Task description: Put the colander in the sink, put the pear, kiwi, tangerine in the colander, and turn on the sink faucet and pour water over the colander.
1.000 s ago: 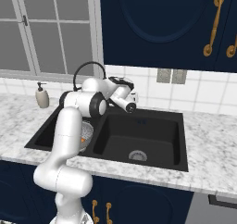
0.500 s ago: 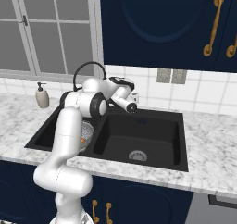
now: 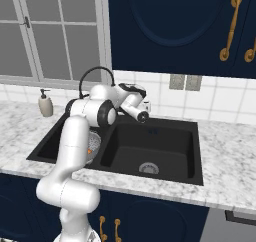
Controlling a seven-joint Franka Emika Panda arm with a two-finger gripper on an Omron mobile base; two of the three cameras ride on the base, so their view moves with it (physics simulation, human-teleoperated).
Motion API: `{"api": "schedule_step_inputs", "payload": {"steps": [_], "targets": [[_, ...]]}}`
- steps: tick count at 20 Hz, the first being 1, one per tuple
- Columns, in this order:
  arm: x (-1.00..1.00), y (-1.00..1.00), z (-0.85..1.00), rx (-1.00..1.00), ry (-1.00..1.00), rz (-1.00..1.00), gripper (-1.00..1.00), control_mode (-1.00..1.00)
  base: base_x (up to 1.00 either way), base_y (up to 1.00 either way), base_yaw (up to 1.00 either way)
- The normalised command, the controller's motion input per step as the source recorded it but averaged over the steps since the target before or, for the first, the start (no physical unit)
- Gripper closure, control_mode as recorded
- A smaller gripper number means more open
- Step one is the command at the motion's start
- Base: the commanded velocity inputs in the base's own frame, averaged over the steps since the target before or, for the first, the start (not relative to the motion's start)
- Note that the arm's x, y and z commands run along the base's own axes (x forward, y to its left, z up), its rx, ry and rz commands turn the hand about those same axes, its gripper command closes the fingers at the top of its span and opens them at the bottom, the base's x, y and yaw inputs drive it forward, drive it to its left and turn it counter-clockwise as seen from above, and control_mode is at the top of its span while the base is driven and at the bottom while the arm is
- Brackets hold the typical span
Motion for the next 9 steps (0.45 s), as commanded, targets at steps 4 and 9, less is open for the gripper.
{"api": "schedule_step_inputs", "payload": {"steps": [4,9], "targets": [[-0.12,-0.6,-0.22,0.0,0.0,0.0,1.0,-1.0,0.0,0.0,0.0],[-0.08,-0.59,-0.25,0.0,0.03,0.0,1.0,-1.0,0.0,0.0,0.0]]}}
